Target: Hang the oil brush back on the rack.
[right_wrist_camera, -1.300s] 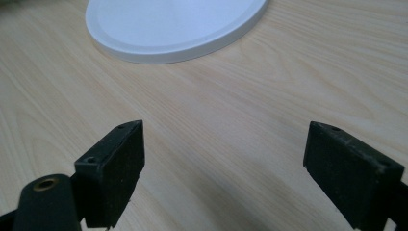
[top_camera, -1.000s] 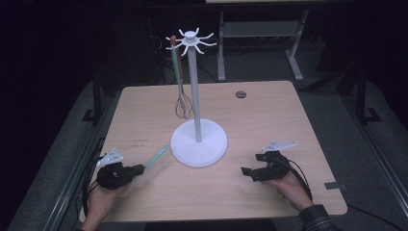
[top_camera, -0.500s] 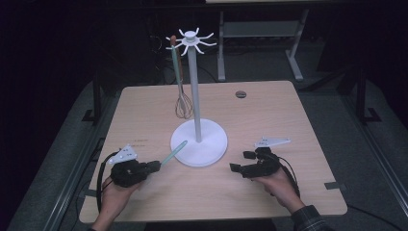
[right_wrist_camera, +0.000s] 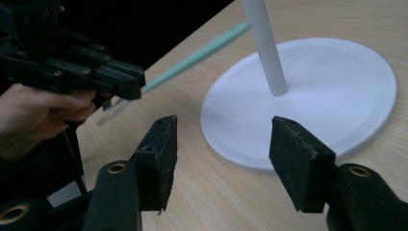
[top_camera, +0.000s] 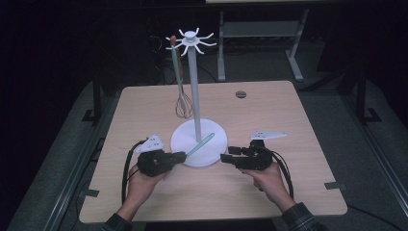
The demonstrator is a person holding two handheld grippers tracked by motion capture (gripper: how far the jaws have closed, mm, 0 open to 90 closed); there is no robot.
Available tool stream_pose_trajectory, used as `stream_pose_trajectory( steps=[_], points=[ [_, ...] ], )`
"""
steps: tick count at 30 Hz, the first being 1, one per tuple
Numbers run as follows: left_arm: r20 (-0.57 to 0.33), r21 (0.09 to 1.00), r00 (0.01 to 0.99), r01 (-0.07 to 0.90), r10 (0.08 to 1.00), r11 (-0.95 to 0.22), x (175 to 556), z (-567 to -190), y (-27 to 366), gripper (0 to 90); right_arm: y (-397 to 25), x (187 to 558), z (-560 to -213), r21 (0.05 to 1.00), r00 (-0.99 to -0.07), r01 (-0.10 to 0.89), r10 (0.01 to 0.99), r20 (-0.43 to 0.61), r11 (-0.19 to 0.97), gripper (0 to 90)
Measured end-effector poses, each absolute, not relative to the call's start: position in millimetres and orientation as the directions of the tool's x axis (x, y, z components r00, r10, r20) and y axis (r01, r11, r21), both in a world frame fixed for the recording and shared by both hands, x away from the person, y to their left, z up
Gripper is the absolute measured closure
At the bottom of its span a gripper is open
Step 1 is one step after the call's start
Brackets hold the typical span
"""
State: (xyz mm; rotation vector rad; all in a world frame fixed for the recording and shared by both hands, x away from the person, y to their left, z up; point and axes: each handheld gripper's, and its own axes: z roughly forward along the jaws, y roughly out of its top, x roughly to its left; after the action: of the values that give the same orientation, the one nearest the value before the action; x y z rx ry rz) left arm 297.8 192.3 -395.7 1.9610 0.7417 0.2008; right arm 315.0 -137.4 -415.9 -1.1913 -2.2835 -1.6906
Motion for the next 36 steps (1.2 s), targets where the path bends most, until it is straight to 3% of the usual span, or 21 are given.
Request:
stream_pose_trajectory(
  steps=[8, 19, 36],
  points=[
    [-0.155, 0.862, 0.827, 0.381, 0.541, -0.336, 301.3, -392.0, 166.3, 83.3, -127.3, 322.6, -414.0, 0.781, -0.673, 0.625, 0.513, 0.532, 0.010, 50.9],
    [-0.155, 0.868, 0.842, 0.366, 0.517, -0.335, 302.2, -391.6, 149.5, 83.3, -120.6, 328.3, -414.8, 0.770, -0.660, 0.637, 0.499, 0.561, -0.024, 55.7],
    [-0.135, 0.867, 0.842, 0.356, 0.522, -0.349, 310.4, -398.1, 138.7, 83.0, -118.8, 332.0, -410.0, 0.776, -0.662, 0.627, 0.478, 0.578, -0.071, 78.3]
  ],
)
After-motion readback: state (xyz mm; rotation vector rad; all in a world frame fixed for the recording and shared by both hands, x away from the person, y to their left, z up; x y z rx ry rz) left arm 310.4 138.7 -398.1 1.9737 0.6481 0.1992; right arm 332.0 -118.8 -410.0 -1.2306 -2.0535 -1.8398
